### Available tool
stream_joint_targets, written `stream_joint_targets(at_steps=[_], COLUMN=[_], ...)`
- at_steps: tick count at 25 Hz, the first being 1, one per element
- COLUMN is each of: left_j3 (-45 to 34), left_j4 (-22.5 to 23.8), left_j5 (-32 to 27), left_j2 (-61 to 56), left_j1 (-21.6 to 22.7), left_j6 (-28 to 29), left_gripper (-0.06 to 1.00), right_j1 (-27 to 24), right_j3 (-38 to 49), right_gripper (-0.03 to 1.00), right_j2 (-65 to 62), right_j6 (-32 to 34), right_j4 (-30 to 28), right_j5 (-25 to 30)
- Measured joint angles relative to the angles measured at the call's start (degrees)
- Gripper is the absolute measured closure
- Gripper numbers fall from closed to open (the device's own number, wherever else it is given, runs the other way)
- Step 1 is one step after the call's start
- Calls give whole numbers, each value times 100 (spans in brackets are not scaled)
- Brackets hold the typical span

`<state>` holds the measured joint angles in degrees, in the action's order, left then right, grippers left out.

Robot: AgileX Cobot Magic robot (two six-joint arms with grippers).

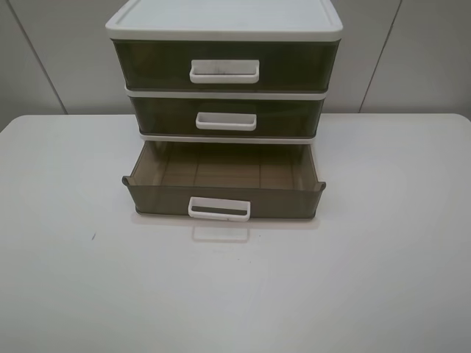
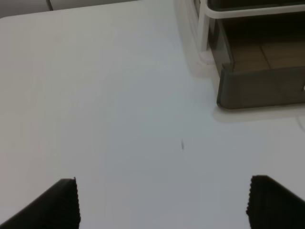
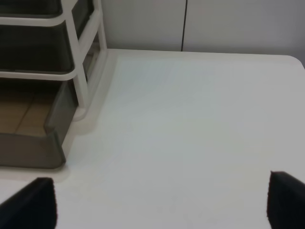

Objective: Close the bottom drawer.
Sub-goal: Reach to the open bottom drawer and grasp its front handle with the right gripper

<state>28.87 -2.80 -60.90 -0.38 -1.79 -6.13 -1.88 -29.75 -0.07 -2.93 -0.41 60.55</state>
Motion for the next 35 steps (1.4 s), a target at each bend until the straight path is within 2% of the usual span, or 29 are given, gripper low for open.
stream_joint_targets(at_steps=[32, 35], left_j3=[0, 0], left_j4=[0, 0], left_j5=[0, 0], left_j2=[0, 0], left_j1=[0, 0], left_j6=[0, 0], left_gripper=[23, 23], right_j1=[93, 93], right_j3=[0, 0], right_gripper=[20, 20], right_j2=[0, 286], right_j6=[0, 0], right_j4=[0, 41], right_j5=[0, 0])
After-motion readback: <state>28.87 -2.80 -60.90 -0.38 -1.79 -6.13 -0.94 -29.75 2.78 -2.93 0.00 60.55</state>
